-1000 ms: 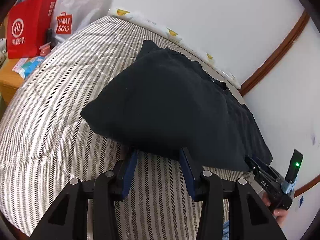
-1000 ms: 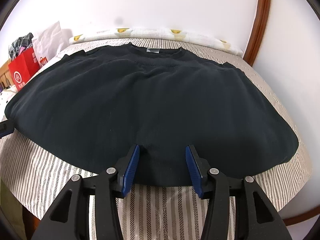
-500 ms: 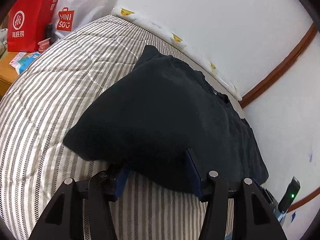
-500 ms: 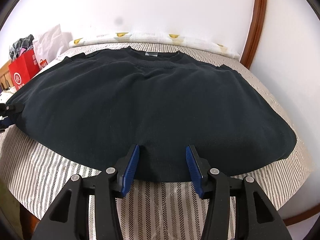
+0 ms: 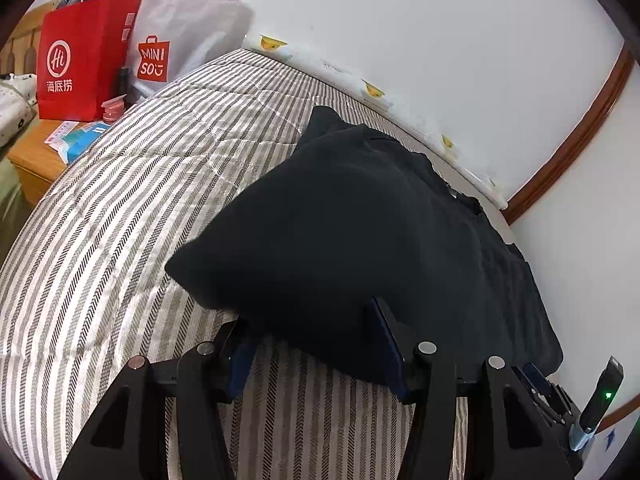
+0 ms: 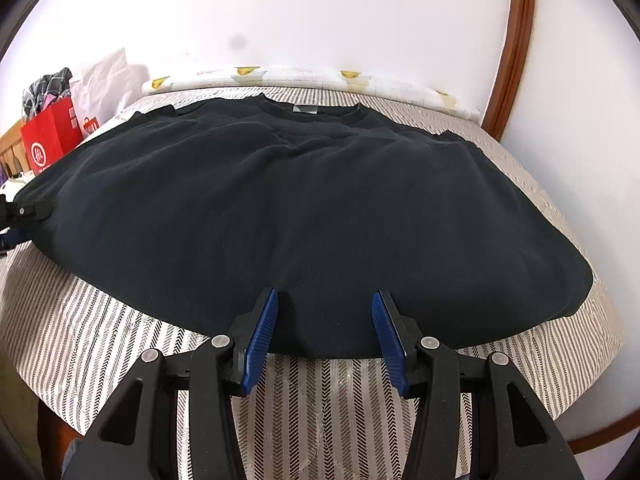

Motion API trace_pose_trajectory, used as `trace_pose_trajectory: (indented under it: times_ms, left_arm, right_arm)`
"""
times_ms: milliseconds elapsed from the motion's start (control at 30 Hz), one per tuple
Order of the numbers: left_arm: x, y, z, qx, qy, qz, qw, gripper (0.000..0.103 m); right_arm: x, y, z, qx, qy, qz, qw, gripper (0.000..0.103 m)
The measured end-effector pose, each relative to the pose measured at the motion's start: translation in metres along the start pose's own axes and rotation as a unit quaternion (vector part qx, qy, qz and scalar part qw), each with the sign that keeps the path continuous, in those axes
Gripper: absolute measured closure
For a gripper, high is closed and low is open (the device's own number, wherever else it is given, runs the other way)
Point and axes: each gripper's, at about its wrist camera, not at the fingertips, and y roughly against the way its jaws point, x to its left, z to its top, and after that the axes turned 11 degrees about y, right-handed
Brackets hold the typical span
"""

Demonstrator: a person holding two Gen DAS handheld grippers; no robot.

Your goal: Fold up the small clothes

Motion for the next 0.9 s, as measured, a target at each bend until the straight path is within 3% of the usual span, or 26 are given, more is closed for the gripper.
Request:
trace_pose_trajectory:
  times_ms: [167, 333, 567, 767, 900]
  left_arm:
    - [0.006, -0.007, 0.009, -0.007, 0.015, -0.019, 0.9997, 0.052]
    - [-0.003, -0.012, 0.007, -0.006, -0.039, -0.004, 0.9992, 0.053]
    - [-0.008, -0.014, 0.009, -0.009, -0.055, 0.005, 0.9984, 0.052]
    - [-0.010, -0.015, 0.008, -0.012, -0.066, 0.013, 0.9977, 0.052]
    - [-0.010, -0.015, 0.008, -0.012, -0.067, 0.011, 0.9976, 0.052]
  right_arm:
    - [0.000, -0.001, 0.002, 0.008, 0.003, 0.004, 1.000, 0.054]
    - [-0.002, -0.003, 0.006, 0.021, 0.000, 0.012, 1.000, 0.054]
    - [-0.004, -0.002, 0.011, 0.035, -0.004, 0.021, 0.999, 0.054]
    - [-0.009, -0.001, 0.017, 0.032, -0.014, -0.034, 0.999, 0.054]
    - [-0.013, -0.008, 0.018, 0.033, -0.049, -0.028, 0.998, 0.054]
